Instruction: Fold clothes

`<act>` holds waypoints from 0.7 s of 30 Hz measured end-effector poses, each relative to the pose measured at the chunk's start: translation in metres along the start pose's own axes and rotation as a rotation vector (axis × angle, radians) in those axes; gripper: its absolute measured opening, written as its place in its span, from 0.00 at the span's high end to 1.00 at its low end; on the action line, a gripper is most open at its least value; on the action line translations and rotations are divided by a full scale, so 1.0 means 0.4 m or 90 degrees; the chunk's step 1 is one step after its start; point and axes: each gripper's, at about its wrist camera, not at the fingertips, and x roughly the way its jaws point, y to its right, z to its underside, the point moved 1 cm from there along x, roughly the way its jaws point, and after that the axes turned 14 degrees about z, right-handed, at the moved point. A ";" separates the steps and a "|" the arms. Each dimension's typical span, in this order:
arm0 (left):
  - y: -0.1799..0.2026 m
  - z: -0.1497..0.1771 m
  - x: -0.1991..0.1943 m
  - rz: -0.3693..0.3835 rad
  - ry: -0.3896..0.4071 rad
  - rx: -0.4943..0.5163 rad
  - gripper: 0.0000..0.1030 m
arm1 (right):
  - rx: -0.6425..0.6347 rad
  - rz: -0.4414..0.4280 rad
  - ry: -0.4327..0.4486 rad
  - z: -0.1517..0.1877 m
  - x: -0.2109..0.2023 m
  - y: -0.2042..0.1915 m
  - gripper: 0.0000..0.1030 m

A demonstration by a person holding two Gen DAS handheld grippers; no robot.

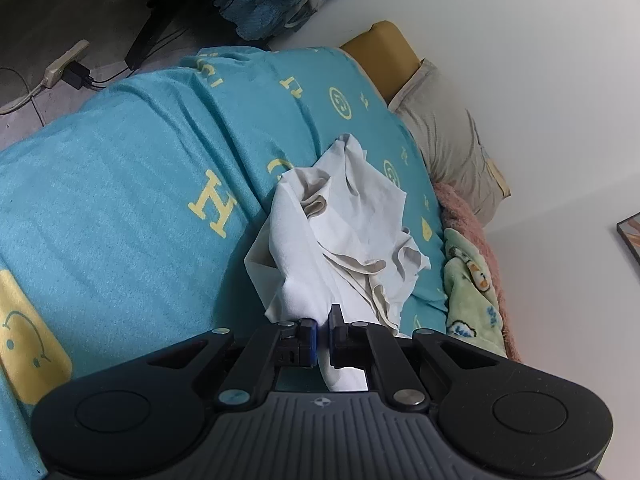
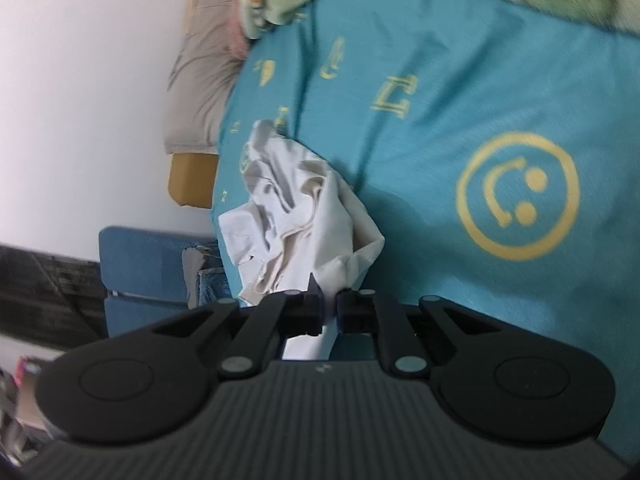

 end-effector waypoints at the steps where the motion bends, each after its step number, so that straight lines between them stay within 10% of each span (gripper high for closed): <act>1: 0.010 0.000 -0.004 0.002 0.003 0.010 0.95 | -0.008 -0.002 0.006 0.001 -0.005 -0.006 0.91; 21: 0.290 0.102 -0.436 0.104 -0.018 0.120 0.96 | -0.186 -0.074 0.069 0.079 -0.471 -0.098 0.92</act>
